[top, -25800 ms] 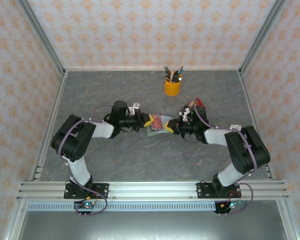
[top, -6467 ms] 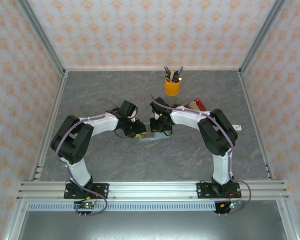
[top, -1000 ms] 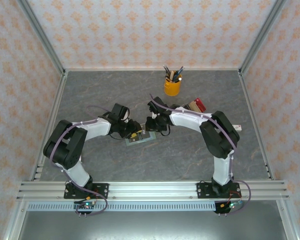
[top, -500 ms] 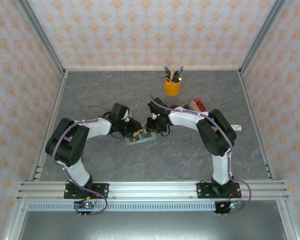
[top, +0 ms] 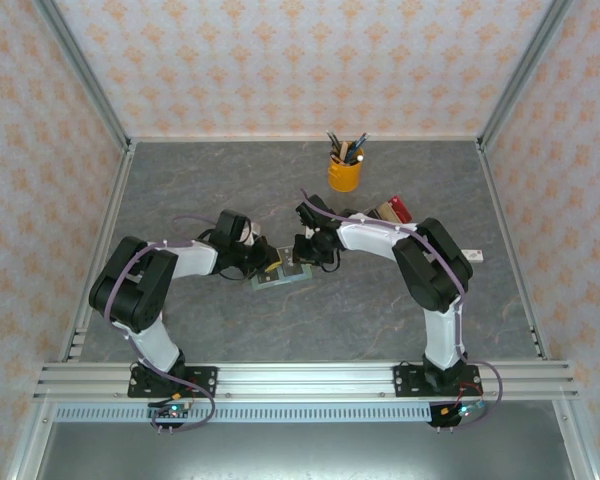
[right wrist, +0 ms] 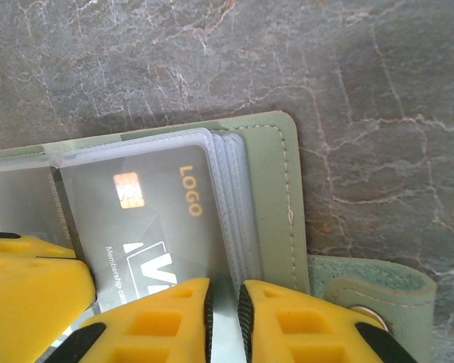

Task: Take the credit cards out of the card holder

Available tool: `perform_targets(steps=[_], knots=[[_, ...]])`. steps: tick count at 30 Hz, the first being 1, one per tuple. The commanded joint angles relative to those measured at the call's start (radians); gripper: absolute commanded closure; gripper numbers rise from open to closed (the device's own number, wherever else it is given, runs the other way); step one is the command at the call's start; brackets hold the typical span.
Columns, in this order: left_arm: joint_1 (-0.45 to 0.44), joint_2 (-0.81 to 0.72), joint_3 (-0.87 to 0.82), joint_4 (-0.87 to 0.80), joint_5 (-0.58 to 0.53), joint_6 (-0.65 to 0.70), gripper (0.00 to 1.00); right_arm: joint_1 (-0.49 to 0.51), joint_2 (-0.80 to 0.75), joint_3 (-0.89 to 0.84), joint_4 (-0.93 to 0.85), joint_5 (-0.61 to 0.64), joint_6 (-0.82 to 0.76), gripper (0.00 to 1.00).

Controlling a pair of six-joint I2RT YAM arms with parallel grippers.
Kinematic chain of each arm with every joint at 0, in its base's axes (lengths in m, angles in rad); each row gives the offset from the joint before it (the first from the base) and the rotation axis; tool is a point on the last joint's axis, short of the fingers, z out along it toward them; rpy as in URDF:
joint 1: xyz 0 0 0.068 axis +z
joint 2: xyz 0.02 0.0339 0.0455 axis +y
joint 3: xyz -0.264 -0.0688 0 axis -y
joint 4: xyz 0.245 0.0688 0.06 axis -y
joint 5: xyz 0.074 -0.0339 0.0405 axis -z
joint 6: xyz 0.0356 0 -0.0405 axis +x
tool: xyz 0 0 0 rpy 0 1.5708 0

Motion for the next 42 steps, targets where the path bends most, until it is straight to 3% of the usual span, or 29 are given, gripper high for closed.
perform_targets(steps=[1, 6, 14, 24, 27, 34, 42], knots=[[0.003, -0.050, -0.008, 0.062, 0.041, 0.024, 0.95, -0.007, 0.088, -0.034, -0.067, 0.103, 0.009, 0.80], [0.021, -0.063, -0.036, 0.070, 0.047, 0.031, 1.00, -0.007, 0.092, -0.039, -0.071, 0.116, 0.016, 0.80], [0.047, -0.094, -0.066, 0.022, 0.041, 0.067, 1.00, -0.012, 0.093, -0.040, -0.075, 0.127, 0.024, 0.80], [0.100, -0.233, -0.068, -0.267, -0.048, 0.225, 1.00, -0.034, -0.046, -0.013, -0.031, 0.015, 0.004, 0.77], [0.106, -0.280, -0.064, -0.323, -0.058, 0.247, 1.00, -0.045, -0.123, -0.025, 0.020, -0.061, -0.002, 0.70], [0.108, -0.405, -0.045, -0.338, -0.010, 0.195, 1.00, -0.072, -0.226, -0.107, 0.198, -0.289, 0.043, 0.40], [0.108, -0.475, -0.062, -0.050, 0.150, -0.047, 1.00, -0.087, -0.275, -0.179, 0.430, -0.477, 0.155, 0.17]])
